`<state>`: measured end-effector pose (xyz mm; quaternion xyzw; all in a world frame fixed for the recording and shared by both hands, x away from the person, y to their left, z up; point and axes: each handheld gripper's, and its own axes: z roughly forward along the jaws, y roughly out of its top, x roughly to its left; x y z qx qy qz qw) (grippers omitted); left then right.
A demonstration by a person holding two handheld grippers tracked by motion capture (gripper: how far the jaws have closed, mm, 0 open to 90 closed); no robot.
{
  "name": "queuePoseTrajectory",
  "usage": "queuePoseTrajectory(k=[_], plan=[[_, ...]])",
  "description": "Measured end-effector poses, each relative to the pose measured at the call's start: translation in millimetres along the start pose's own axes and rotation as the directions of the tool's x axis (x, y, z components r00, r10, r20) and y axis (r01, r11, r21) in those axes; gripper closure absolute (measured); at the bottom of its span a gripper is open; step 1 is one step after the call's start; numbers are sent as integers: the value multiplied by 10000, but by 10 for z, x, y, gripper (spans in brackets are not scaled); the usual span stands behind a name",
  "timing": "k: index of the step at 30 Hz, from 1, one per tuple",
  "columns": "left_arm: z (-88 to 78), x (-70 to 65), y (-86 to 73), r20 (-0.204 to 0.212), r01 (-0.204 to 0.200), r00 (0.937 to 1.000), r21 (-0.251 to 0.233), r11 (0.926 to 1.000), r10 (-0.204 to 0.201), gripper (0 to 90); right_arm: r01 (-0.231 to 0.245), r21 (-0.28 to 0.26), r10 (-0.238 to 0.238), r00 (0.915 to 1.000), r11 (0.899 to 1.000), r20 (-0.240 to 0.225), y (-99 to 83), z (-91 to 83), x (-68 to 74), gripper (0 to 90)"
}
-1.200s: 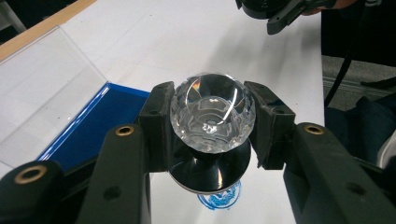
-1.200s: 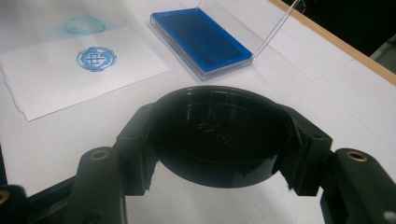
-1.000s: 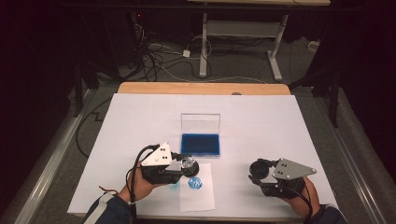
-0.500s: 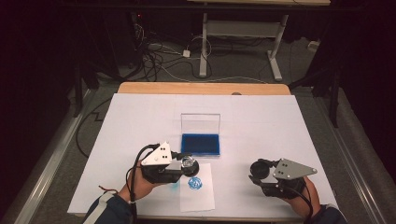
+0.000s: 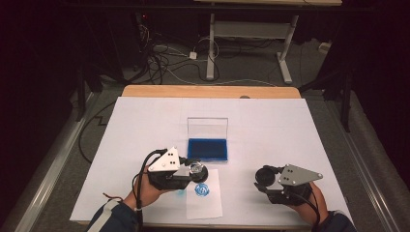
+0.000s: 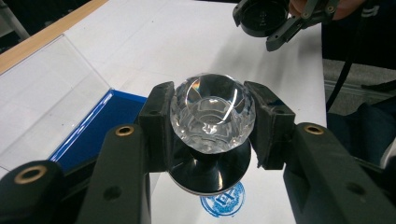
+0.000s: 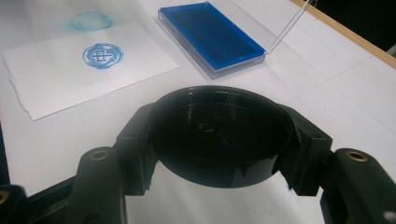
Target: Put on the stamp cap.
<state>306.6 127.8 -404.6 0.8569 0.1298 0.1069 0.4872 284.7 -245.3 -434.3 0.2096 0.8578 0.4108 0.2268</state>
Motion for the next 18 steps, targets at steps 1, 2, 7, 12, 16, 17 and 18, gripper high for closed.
queuePoseTrajectory(k=[1,2,7,12,16,17,18], plan=[[-1,0,-3,35,13,10000,-18,10000,-13,541,-10,11,10,10000,10000,-5,4,4,6,385],[-3,-1,-3,20,-4,10000,-5,10000,4,541,1,16,-1,10000,10000,-17,8,9,10,385],[-7,18,10,-1,43,10000,-98,9999,-43,541,30,63,-30,10000,10000,-71,15,29,24,385],[4,34,47,-24,5,10000,-170,9999,-6,541,77,105,-75,9999,9999,-112,20,62,24,385],[27,23,81,-9,-14,10000,-220,9998,14,541,39,109,-38,9999,9999,-146,45,92,33,386],[32,23,86,23,-10,10000,-248,9997,11,541,53,121,-51,9998,9999,-168,53,105,36,386],[37,24,88,41,-21,10000,-269,9996,23,541,77,117,-75,9998,9999,-197,62,121,37,385]])
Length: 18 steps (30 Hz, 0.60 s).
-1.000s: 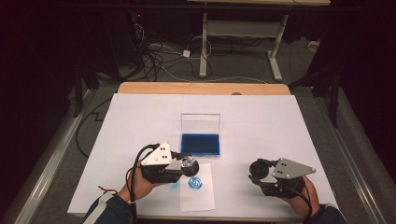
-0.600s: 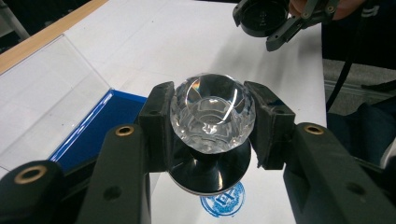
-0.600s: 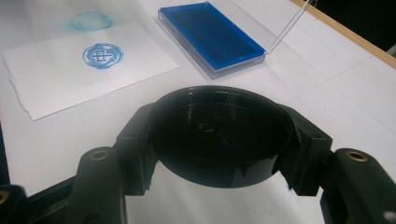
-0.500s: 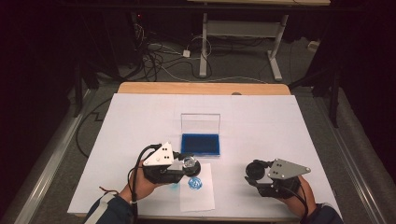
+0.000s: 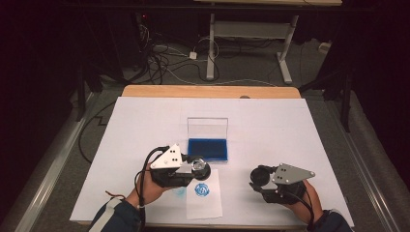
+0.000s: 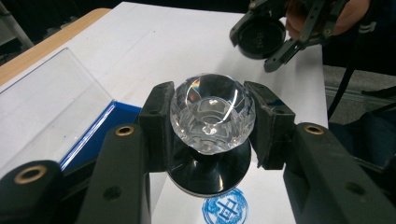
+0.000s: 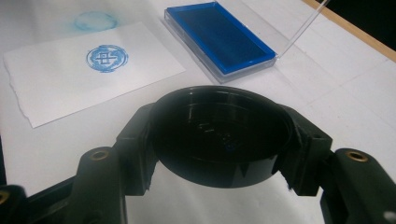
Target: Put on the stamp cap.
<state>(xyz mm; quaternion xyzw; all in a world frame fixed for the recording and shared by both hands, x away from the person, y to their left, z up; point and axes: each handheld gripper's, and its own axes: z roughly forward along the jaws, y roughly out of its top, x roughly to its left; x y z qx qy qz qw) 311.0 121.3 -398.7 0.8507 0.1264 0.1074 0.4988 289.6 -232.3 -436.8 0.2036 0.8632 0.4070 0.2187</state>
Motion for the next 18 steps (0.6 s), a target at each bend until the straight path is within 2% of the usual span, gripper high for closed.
queuePoseTrajectory(k=[5,7,11,18], plan=[[23,14,-7,9,-46,10000,23,10000,46,541,47,49,-47,10000,10000,-69,30,59,-2,385],[29,34,-1,82,1,10000,-127,9999,0,541,25,149,-24,9999,9999,-118,14,68,4,385],[59,63,-14,59,110,9999,-69,9999,-110,541,-103,141,105,9999,9998,-127,-3,62,-8,385],[83,52,15,20,1,10000,-56,10000,-1,541,23,192,-19,9998,9998,-180,-29,29,44,385]])
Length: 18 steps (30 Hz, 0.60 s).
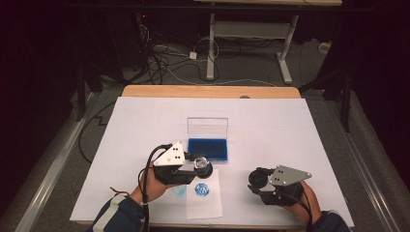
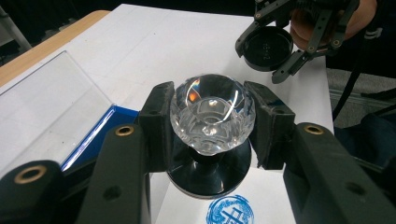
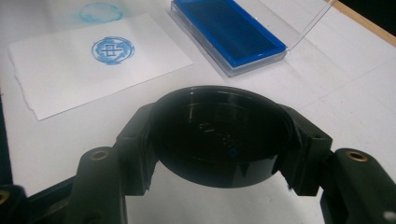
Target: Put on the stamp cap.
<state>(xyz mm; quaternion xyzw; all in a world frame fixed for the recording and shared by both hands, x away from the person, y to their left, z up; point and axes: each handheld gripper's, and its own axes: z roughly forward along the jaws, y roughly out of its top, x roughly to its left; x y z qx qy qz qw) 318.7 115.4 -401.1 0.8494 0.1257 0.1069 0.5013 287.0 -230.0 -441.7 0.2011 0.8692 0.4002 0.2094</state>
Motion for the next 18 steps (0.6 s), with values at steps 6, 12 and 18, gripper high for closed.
queuePoseTrajectory(k=[6,12,18], plan=[[17,-4,5,-97,-43,9999,18,10000,43,541,31,-101,-31,10000,9999,-18,5,-12,-14,386],[13,-15,20,-92,-67,9999,-51,10000,66,541,214,-95,-215,9996,9997,-166,49,45,-2,385],[-9,-19,32,-95,-114,9999,-120,9999,113,541,320,-70,-322,9990,9995,-317,94,112,36,385]])
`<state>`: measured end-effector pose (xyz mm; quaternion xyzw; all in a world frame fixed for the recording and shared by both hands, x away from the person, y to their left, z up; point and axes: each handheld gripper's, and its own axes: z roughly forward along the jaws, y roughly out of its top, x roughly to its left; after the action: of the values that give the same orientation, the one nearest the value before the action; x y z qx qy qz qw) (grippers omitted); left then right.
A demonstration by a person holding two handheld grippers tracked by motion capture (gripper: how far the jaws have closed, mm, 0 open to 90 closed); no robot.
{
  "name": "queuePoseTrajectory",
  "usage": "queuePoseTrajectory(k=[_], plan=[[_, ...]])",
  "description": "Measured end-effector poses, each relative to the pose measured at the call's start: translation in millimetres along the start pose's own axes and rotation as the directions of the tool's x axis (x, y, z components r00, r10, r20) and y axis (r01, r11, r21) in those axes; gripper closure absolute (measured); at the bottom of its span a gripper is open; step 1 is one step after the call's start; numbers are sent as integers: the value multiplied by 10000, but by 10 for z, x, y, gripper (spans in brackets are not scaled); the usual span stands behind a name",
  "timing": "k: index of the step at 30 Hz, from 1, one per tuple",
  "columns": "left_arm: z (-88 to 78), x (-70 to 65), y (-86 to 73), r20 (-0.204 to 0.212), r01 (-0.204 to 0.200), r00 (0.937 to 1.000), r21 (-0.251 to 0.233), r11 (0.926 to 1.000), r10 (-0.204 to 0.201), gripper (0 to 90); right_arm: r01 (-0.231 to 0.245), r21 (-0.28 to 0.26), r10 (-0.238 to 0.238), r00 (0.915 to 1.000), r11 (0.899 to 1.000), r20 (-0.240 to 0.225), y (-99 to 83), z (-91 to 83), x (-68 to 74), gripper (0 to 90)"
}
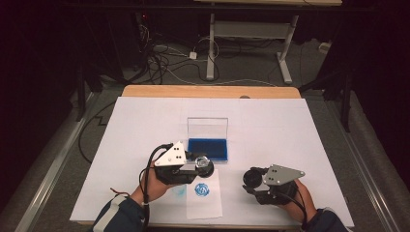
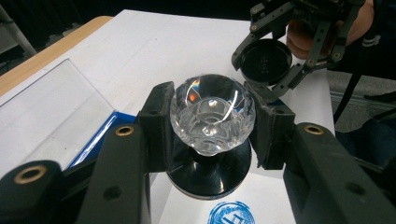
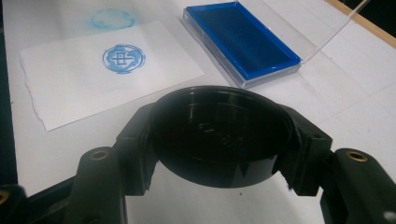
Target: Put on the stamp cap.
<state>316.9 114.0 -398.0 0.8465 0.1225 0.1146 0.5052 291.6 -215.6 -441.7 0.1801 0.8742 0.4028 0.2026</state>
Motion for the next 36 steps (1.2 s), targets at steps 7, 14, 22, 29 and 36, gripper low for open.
queuePoseTrajectory(k=[7,14,22,29,36], plan=[[14,-17,15,76,-9,10000,-41,10000,10,541,98,-34,-98,9999,9999,-101,73,73,40,385],[44,-39,55,253,43,9997,-241,9997,-37,541,136,-41,-137,9994,9999,-308,133,165,58,385],[85,-72,116,360,46,9993,-470,9989,-29,541,275,-132,-282,9980,9995,-574,202,275,90,386],[157,-114,155,502,67,9987,-637,9979,-35,541,367,-150,-377,9968,9992,-710,252,335,103,386],[197,-139,163,652,152,9978,-748,9971,-103,541,445,-167,-458,9951,9989,-879,320,419,143,385]])
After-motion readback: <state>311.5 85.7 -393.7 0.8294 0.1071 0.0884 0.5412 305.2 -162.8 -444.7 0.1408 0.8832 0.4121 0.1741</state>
